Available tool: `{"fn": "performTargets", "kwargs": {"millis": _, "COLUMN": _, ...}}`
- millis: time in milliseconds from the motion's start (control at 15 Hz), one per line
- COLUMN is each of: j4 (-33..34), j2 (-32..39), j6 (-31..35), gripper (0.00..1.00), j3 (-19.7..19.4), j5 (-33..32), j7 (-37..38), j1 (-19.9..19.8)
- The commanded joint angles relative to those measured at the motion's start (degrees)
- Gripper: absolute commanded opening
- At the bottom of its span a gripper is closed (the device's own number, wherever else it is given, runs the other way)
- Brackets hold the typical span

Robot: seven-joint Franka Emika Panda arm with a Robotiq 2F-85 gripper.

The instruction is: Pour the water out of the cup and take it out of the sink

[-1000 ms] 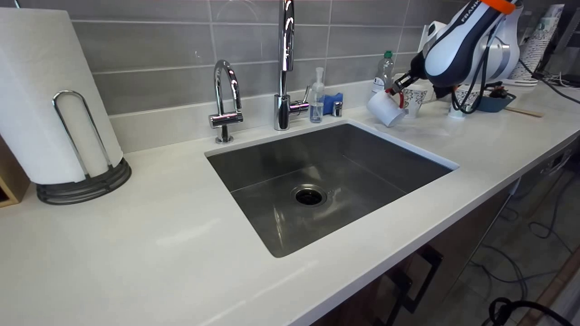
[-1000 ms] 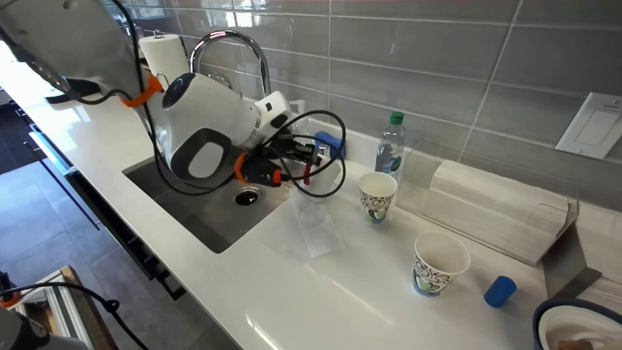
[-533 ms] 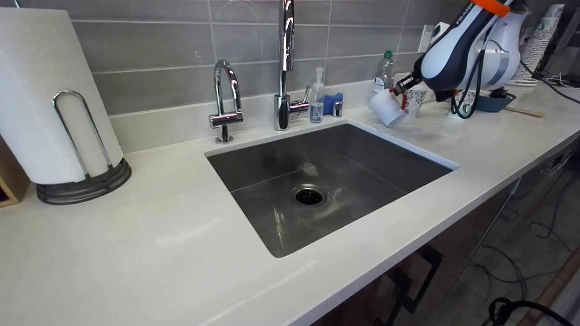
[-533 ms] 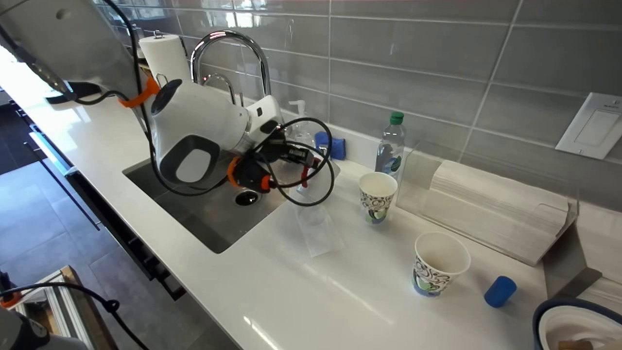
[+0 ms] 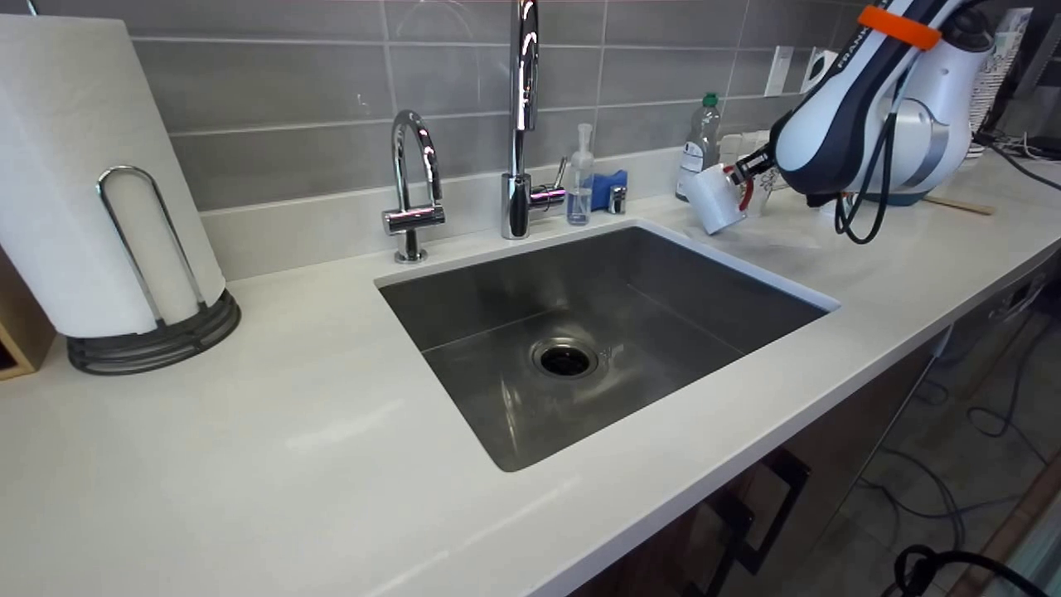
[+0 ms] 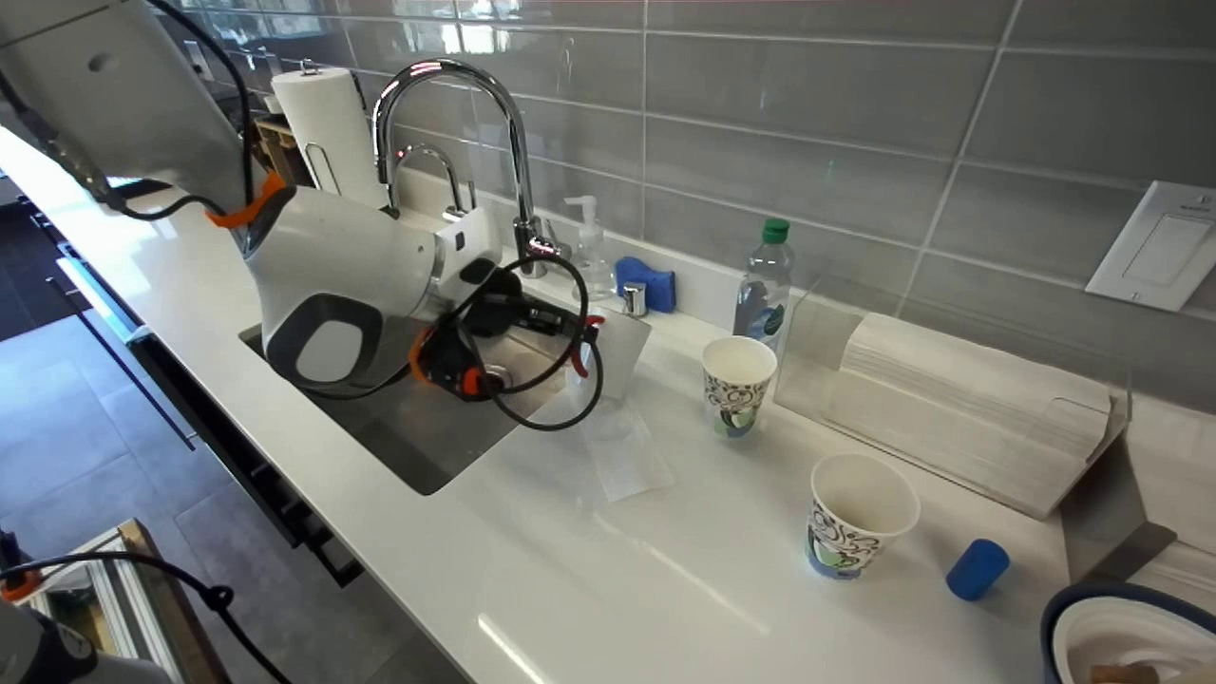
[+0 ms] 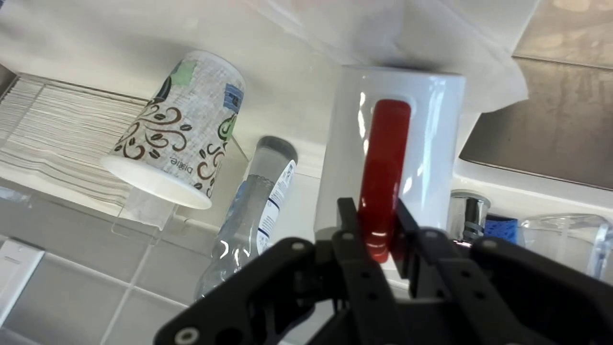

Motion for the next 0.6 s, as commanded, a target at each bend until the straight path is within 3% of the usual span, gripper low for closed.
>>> {"fn": "performTargets", "kwargs": {"millis": 0, "j4": -2.52, "j2": 2.16, "j6": 2.49, "gripper": 0.05, "j3": 1.26, "j5": 2.93, "j7": 1.9, "j1": 1.33}}
{"fn": "performTargets", "kwargs": {"millis": 200, "j4": -4.61, "j2": 2.44, "j6": 4.1, "gripper": 0.05, "j3": 1.8, "j5": 3.01, "j7": 4.14, "j1": 0.72}}
{"fn": "performTargets", "kwargs": {"millis": 267, "j4": -5.23, "j2": 2.36, "j6": 4.85, "gripper": 0.05, "j3": 5.01, "j5": 2.93, "j7": 4.25, "j1": -2.71}}
{"fn": "performTargets", "kwargs": {"millis": 533, "j4": -6.71, "j2": 4.11, "j6": 4.9, "gripper": 0.05, "j3": 7.16, "j5": 1.85, "j7": 7.03, "j1": -5.98}}
